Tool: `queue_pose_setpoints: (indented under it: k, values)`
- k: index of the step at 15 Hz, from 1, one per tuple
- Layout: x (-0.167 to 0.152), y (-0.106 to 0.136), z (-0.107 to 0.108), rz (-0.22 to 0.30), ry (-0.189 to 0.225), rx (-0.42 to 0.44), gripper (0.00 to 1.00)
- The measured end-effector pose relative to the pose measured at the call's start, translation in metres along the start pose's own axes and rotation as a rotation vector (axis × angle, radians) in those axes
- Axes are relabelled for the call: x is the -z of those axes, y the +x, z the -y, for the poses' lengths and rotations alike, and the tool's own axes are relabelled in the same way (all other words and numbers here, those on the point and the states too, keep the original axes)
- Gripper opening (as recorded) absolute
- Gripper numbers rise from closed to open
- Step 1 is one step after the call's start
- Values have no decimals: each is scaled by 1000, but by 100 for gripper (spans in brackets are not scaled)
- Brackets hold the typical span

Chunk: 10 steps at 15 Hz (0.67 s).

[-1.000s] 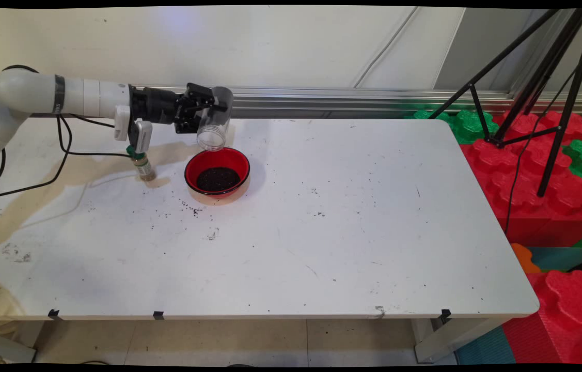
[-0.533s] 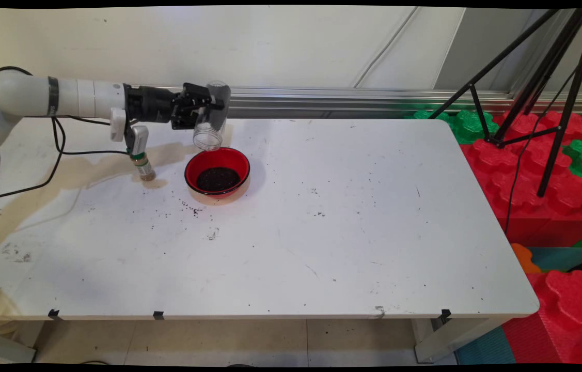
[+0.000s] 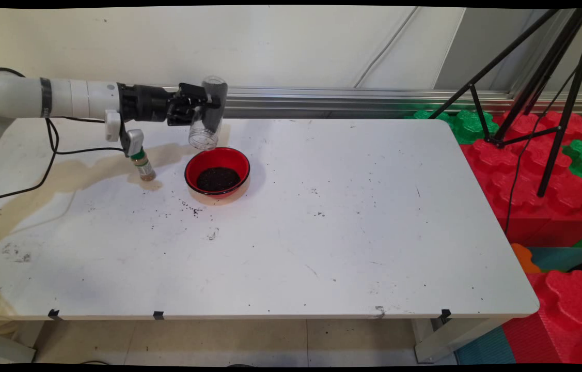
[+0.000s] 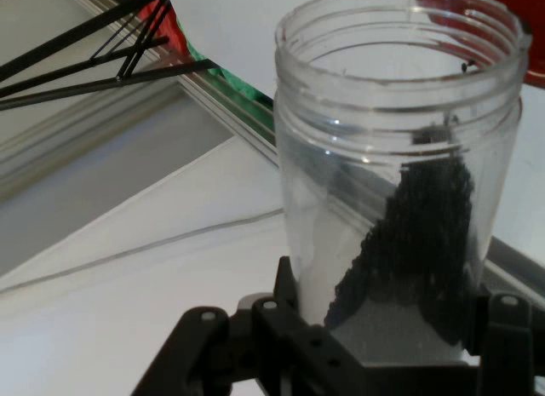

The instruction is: Pour the black seasoning powder in the red bowl

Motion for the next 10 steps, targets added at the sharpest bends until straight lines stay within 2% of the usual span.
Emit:
queue_pose_setpoints:
  k: [10]
  values:
    - [10,9,1,-2,15,-147,0]
